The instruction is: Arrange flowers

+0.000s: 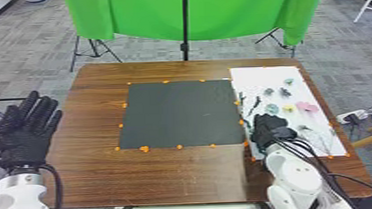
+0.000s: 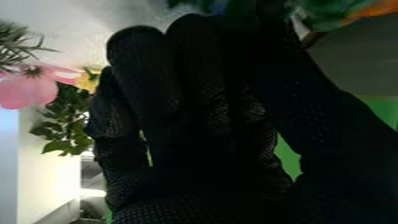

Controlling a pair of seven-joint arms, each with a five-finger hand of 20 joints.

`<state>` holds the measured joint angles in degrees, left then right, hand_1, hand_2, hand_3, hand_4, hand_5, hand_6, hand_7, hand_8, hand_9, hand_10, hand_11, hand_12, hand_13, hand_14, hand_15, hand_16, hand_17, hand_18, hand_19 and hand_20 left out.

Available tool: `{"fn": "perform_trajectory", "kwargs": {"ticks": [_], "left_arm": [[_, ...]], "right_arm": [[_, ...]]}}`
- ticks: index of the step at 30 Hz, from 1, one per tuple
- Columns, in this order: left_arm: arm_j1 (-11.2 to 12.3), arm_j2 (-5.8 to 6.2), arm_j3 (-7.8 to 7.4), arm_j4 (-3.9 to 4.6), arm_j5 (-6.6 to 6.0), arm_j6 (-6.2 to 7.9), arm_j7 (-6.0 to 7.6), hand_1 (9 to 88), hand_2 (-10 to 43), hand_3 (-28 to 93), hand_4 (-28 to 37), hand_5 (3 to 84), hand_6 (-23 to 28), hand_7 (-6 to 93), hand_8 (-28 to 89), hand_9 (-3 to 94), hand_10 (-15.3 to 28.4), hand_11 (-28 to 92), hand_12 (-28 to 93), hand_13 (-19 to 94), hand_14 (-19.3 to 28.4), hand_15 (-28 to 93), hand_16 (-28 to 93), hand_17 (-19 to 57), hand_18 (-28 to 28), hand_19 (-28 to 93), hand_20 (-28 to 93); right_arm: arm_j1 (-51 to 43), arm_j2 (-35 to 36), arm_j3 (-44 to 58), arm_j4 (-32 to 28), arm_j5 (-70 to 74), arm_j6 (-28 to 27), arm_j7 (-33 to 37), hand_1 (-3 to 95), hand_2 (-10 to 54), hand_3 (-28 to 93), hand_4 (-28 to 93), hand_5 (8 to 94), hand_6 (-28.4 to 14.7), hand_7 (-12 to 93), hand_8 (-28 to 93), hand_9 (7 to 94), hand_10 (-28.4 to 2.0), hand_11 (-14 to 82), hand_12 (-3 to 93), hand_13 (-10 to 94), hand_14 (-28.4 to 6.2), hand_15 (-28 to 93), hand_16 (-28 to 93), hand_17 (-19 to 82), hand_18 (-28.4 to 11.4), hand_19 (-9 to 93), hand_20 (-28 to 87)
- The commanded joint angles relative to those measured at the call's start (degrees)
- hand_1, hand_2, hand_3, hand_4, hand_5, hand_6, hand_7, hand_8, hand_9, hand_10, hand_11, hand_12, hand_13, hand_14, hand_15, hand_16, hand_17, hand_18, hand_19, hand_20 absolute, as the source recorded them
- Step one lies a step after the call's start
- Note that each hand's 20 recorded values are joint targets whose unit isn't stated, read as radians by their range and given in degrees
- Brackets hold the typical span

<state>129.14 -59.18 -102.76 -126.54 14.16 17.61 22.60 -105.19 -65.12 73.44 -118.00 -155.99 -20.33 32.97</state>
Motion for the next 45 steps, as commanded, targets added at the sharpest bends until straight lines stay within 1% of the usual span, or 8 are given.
{"fn": "perform_trajectory", "kwargs": {"ticks": [1,10,19,24,32,36,39,45], "left_arm": [[0.8,-0.05,-0.17,0.3,-0.8,-0.98,0.1,24.4,14.3,78,-28.3,44.6,7.3,8.7,-9,38.8,12.8,13,7,32,10.0,12,-3,-3.7,11.8,29,11],[1.5,-0.21,-0.9,0.18,-2.64,-0.85,1.04,24.5,14.1,78,-28.3,44.6,7.3,8.6,-9,38.8,12.8,13,7,32,10.2,12,-3,-3.8,12.0,29,11],[4.4,0.26,-3.38,-0.52,-3.03,-0.96,1.86,24.3,14.1,78,-28.3,44.5,7.2,8.8,-9,38.6,12.8,13,7,32,10.4,13,-3,-3.7,12.0,29,11],[4.7,0.62,-3.4,-0.77,-3.5,-0.81,2.73,24.3,14.1,78,-28.3,44.4,7.2,8.8,-9,38.5,12.9,13,7,32,10.3,13,-3,-3.7,12.0,29,11],[3.6,1.96,-2.57,-0.33,-3.84,-0.22,2.66,24.3,14.0,78,-28.3,44.4,7.2,8.8,-9,38.4,12.9,13,7,32,10.4,13,-3,-3.6,12.0,29,11],[4.6,1.92,-2.4,-0.98,-4.13,0.39,3.61,24.3,14.0,78,-28.3,44.4,7.1,8.9,-9,38.4,12.9,13,7,32,10.4,13,-3,-3.5,11.9,29,11],[3.3,2.93,-1.41,-0.46,-3.99,0.44,2.6,24.3,13.9,78,-28.3,44.4,7.1,8.9,-9,38.4,12.8,13,7,32,10.4,13,-3,-3.5,12.0,29,11],[2.3,4.19,-0.08,-0.31,-4.16,0.78,2.04,24.3,14.0,78,-28.3,44.3,7.2,8.8,-9,38.2,12.9,13,8,33,10.5,13,-3,-3.5,12.0,29,11]], "right_arm": [[-5.8,0.4,0.6,-0.9,2.3,2.5,3.3,54.9,-9.5,76,-23,78.6,-3.4,41,19,85.7,-12.7,25.3,51.9,77,-11.5,54,36,37,-26.4,88,40],[-5.1,-0.1,3.9,-9.8,10.3,13.0,8.4,52.2,-9.5,78,-21,78.5,-3.2,41,22,86.0,-12.9,26.1,52.1,78,-11.9,54,36,39,-27.5,90,40],[3.9,-3.4,-2.3,-10.3,17.8,18.5,10.0,52.0,-9.5,77,-20,77.6,-3.0,42,21,85.6,-12.9,27.0,51.9,78,-12.4,56,34,39,-27.7,91,38],[12.0,-8.0,-9.2,-6.4,20.6,17.6,8.8,52.1,-9.5,77,-20,77.1,-2.8,43,21,85.2,-12.9,27.9,51.9,77,-12.3,57,33,39,-27.8,91,38],[21.9,-14.3,-20.2,3.8,24.9,12.9,9.2,51.7,-9.5,77,-21,75.6,-2.4,45,21,84.1,-12.7,29.5,51.6,77,-12.4,58,32,39,-27.7,92,37],[24.6,-19.0,-22.6,10.9,24.2,7.1,9.9,51.0,-9.5,77,-21,75.3,-2.2,46,19,84.1,-12.5,29.5,50.1,77,-12.1,58,31,40,-27.5,92,36],[24.8,-20.9,-23.7,14.7,21.0,6.2,10.2,50.6,-9.5,76,-21,76.1,-2.4,43,19,85.3,-12.2,26.3,48.0,78,-11.6,57,29,41,-27.3,93,35],[24.3,-23.9,-24.0,18.5,19.0,5.2,12.1,50.1,-9.5,76,-21,76.0,-2.7,41,20,84.4,-13.0,26.6,46.2,78,-12.0,55,27,41,-27.4,93,34]]}}
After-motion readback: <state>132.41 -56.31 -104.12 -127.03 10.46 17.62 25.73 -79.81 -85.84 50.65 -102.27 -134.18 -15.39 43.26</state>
